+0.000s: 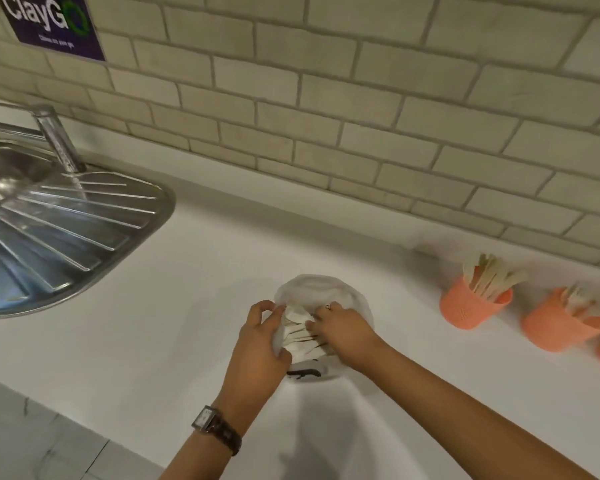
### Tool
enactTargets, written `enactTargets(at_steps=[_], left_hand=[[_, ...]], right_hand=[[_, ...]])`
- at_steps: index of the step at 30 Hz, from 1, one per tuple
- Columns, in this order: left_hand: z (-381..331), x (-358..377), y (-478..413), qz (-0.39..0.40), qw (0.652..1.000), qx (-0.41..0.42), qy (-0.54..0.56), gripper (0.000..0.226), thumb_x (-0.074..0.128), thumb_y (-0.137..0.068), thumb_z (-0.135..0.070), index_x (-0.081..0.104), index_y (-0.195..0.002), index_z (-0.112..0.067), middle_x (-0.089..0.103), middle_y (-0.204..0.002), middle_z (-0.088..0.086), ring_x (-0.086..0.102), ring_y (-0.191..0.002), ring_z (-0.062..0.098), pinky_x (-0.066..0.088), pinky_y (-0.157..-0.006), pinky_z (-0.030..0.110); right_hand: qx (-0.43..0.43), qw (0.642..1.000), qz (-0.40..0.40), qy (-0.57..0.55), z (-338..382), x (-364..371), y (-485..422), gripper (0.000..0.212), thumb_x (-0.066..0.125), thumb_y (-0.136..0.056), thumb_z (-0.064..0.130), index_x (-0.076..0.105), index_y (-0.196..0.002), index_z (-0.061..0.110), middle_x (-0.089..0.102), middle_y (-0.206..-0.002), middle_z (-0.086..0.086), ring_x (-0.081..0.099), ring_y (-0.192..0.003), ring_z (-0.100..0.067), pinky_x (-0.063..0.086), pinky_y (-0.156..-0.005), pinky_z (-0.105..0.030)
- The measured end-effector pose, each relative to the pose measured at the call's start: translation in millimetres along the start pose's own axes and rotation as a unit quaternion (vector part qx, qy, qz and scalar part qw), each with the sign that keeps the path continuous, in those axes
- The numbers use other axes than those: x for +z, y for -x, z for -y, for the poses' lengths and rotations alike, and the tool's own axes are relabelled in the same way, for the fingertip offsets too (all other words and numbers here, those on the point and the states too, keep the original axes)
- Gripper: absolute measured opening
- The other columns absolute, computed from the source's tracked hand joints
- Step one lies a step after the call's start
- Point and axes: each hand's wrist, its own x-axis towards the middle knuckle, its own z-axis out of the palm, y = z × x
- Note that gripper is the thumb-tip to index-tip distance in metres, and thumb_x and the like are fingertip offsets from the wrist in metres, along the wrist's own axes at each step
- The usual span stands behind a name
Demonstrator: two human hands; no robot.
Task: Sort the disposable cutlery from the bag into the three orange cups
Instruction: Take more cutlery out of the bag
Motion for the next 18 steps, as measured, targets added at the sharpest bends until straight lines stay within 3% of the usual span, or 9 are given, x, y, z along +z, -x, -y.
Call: enactTargets(at_steps=[4,6,8,11,13,16,18], left_hand=[[4.2,-3.4,-1.3,0.018,1.000,0.005,0.016,0.070,0.059,-0.073,0.000,0.042,-0.137,-0.025,0.027,-0.120,-0.018,0.054,-0.095,0.009,0.044,-0.070,0.007],[6.1,-4.0,-0.2,0.022,1.000,0.007,0.017,0.071,0.060,-0.073,-0.002,0.041,-0.136,-0.027,0.026,-0.119,-0.019,0.055,-0.094,0.009,0.044,-0.069,0.008],[7.3,-4.3,1.2,0.028,0.999,0.008,0.024,0.071,0.062,-0.073,-0.005,0.040,-0.137,-0.028,0.026,-0.119,-0.019,0.056,-0.095,0.010,0.047,-0.072,0.012],[7.0,-3.8,1.6,0.031,0.999,0.002,0.039,0.071,0.065,-0.074,-0.007,0.040,-0.138,-0.029,0.026,-0.120,-0.020,0.055,-0.098,0.011,0.047,-0.075,0.014],[6.3,-2.9,0.9,0.029,0.999,-0.002,0.038,0.071,0.066,-0.075,-0.009,0.039,-0.138,-0.029,0.026,-0.120,-0.020,0.055,-0.098,0.011,0.046,-0.075,0.013],[5.8,-0.4,0.6,0.022,0.999,-0.003,0.035,0.070,0.066,-0.076,-0.010,0.039,-0.138,-0.030,0.026,-0.120,-0.020,0.054,-0.099,0.012,0.047,-0.075,0.015],[5.6,1.7,1.3,0.020,0.999,-0.007,0.038,0.071,0.066,-0.076,-0.009,0.039,-0.138,-0.030,0.027,-0.121,-0.019,0.054,-0.098,0.013,0.049,-0.074,0.016]], right_hand=[[-0.045,0.999,-0.005,0.004,-11.2,0.0,-1.0,0.018,0.055,-0.084,0.006,0.063,-0.101,0.007,0.057,-0.116,-0.014,0.055,-0.098,-0.033,0.037,-0.058,-0.035],[-0.081,0.996,0.014,0.025,-16.2,-2.3,-1.7,0.012,0.070,-0.069,0.004,0.068,-0.079,0.010,0.064,-0.090,-0.010,0.061,-0.077,-0.029,0.038,-0.047,-0.029],[-0.083,0.996,-0.003,0.011,-24.0,1.2,-4.2,0.022,0.079,-0.052,0.002,0.064,-0.060,0.015,0.061,-0.070,-0.003,0.059,-0.058,-0.021,0.041,-0.039,-0.024],[-0.060,0.996,-0.002,-0.070,-22.9,-2.5,-2.7,0.012,0.064,-0.070,-0.001,0.067,-0.075,0.010,0.063,-0.084,-0.008,0.061,-0.073,-0.027,0.046,-0.054,-0.031],[0.018,0.987,-0.038,-0.156,-15.2,-4.2,-3.2,0.013,0.055,-0.083,0.003,0.065,-0.090,0.005,0.063,-0.090,-0.013,0.060,-0.080,-0.027,0.042,-0.065,-0.031],[0.164,0.944,-0.018,-0.287,5.9,-5.8,-10.3,0.023,0.061,-0.087,0.024,0.064,-0.097,0.003,0.065,-0.084,-0.008,0.062,-0.081,-0.023,0.043,-0.065,-0.027],[0.208,0.936,0.013,-0.284,17.8,-3.4,-18.9,0.034,0.067,-0.083,0.030,0.063,-0.105,0.005,0.068,-0.100,-0.009,0.064,-0.093,-0.023,0.046,-0.074,-0.027]])
